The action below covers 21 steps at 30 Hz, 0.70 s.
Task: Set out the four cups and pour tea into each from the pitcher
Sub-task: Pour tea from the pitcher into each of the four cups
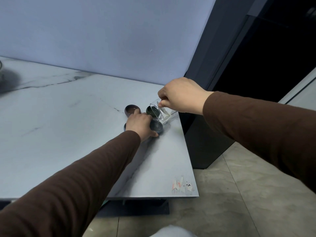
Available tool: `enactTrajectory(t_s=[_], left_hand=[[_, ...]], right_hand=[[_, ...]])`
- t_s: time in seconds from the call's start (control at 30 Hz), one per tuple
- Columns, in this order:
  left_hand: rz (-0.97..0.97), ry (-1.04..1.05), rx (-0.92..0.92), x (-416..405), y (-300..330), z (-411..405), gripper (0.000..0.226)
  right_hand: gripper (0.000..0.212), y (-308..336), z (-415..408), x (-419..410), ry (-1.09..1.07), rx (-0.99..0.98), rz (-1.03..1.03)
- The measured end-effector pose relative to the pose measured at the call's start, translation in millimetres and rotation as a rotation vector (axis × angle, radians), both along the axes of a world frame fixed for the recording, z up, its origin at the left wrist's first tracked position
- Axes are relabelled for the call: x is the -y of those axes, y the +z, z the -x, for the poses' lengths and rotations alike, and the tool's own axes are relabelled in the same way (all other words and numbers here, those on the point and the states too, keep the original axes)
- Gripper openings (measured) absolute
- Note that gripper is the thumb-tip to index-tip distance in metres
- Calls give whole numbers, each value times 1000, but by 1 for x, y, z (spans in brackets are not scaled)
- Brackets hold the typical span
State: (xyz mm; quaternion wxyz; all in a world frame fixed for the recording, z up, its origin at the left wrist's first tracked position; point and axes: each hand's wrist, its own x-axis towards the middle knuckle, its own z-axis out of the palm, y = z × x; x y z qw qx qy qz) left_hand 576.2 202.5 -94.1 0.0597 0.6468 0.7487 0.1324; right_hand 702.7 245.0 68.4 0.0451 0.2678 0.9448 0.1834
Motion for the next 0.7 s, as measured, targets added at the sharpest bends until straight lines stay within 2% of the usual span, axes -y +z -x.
enactTrajectory(t_s=[0.33,0.7], left_hand=[[-2,-6,-7,-1,-1,0,58],[27,-5,-37,1,5,-5,66]], right_hand=[[40,-11,-9,-3,-25,-60,48],[38,-40,-57,-12,-372,-419,279]])
